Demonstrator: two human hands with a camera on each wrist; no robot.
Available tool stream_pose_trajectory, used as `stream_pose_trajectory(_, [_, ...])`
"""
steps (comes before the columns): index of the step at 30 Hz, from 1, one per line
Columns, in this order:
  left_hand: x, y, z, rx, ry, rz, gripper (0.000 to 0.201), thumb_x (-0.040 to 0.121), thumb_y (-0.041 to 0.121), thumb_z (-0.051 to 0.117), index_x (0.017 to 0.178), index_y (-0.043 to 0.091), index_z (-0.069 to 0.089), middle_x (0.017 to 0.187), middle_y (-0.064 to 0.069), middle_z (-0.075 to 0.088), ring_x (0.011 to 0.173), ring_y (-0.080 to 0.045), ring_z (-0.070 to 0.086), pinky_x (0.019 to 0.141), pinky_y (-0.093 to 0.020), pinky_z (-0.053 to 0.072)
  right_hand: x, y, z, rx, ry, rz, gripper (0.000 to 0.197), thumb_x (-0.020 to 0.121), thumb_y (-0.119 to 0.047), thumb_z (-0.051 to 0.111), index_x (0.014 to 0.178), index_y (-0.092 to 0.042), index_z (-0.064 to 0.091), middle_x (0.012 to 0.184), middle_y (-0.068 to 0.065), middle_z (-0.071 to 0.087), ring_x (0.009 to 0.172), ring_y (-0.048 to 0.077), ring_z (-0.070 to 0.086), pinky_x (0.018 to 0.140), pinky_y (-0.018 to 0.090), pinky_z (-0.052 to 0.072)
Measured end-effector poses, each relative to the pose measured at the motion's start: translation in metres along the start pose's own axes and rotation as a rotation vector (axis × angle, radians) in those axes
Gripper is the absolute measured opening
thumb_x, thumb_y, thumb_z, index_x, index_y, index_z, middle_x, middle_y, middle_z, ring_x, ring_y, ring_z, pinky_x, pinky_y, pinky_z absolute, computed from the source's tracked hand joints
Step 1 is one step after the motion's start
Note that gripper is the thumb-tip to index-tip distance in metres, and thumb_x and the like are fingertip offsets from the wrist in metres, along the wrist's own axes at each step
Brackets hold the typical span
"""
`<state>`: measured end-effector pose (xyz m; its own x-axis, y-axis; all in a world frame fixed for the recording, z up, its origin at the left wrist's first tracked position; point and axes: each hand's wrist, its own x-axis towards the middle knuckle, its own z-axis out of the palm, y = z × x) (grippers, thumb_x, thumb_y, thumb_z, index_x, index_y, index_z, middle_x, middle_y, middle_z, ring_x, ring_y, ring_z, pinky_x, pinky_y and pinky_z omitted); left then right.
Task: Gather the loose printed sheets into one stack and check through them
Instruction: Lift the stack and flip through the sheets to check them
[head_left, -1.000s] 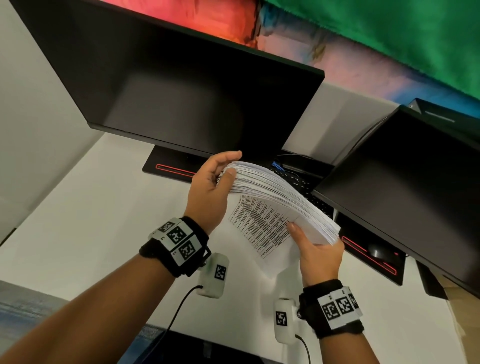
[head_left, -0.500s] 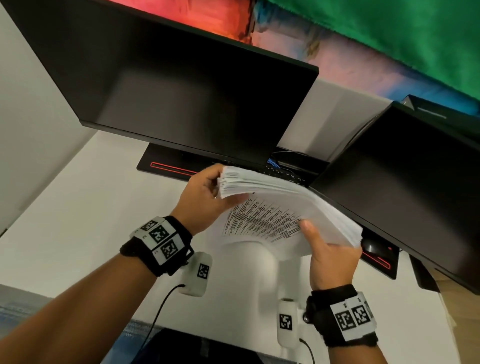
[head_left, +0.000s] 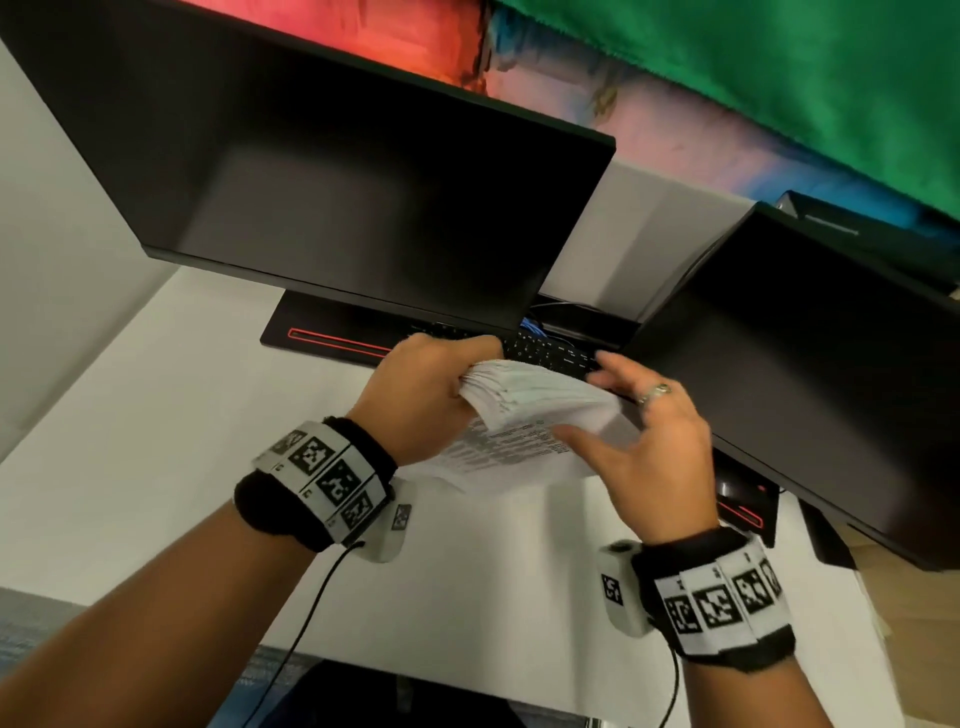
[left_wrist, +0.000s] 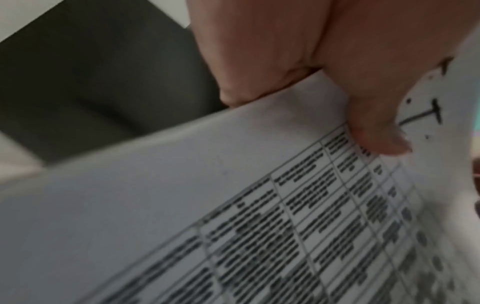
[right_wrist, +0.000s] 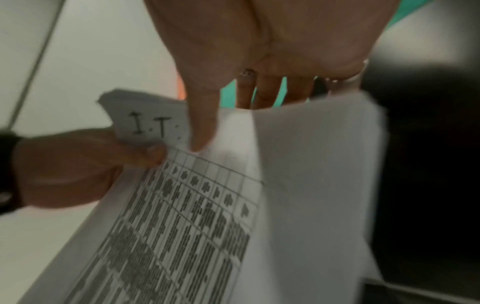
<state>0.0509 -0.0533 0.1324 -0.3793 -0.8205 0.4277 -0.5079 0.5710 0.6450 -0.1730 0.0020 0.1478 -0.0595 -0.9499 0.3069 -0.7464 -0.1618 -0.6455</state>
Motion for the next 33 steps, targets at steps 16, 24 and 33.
stream_pose_trajectory(16, [-0.054, -0.067, -0.035, -0.536, 0.06, -0.701, 0.043, 0.067, 0.025, 0.09, 0.104, 0.017, 0.071, 0.1, -0.003, 0.076, 0.093, -0.017, 0.073, 0.079, -0.029, 0.059, -0.01, 0.035, 0.014, 0.792, -0.013, 0.408, 0.028, 0.083, 0.005, 0.072, 0.108, -0.004, 0.068, 0.099, 0.006, 0.078, 0.092, 0.023, 0.076, 0.07, 0.03, 0.061])
stream_pose_trajectory(24, [-0.057, -0.039, 0.016, -0.194, 0.357, -0.519, 0.017, 0.087, 0.012, 0.075, 0.094, 0.027, 0.072, 0.084, 0.023, 0.067, 0.069, 0.012, 0.065, 0.066, -0.002, 0.047, -0.024, 0.05, 0.034, 0.673, 0.163, 0.425, 0.039, 0.083, -0.002, 0.076, 0.116, -0.021, 0.068, 0.11, -0.002, 0.076, 0.106, 0.014, 0.071, 0.091, 0.03, 0.057])
stream_pose_trajectory(33, [-0.085, -0.053, 0.027, -0.334, 0.293, -0.474, 0.036, 0.084, 0.024, 0.077, 0.111, 0.023, 0.054, 0.101, 0.016, 0.066, 0.093, 0.003, 0.064, 0.074, -0.008, 0.049, -0.057, 0.064, 0.066, 0.601, 0.225, 0.518, 0.038, 0.083, -0.01, 0.078, 0.106, -0.032, 0.058, 0.106, 0.0, 0.067, 0.093, 0.007, 0.067, 0.08, 0.022, 0.057])
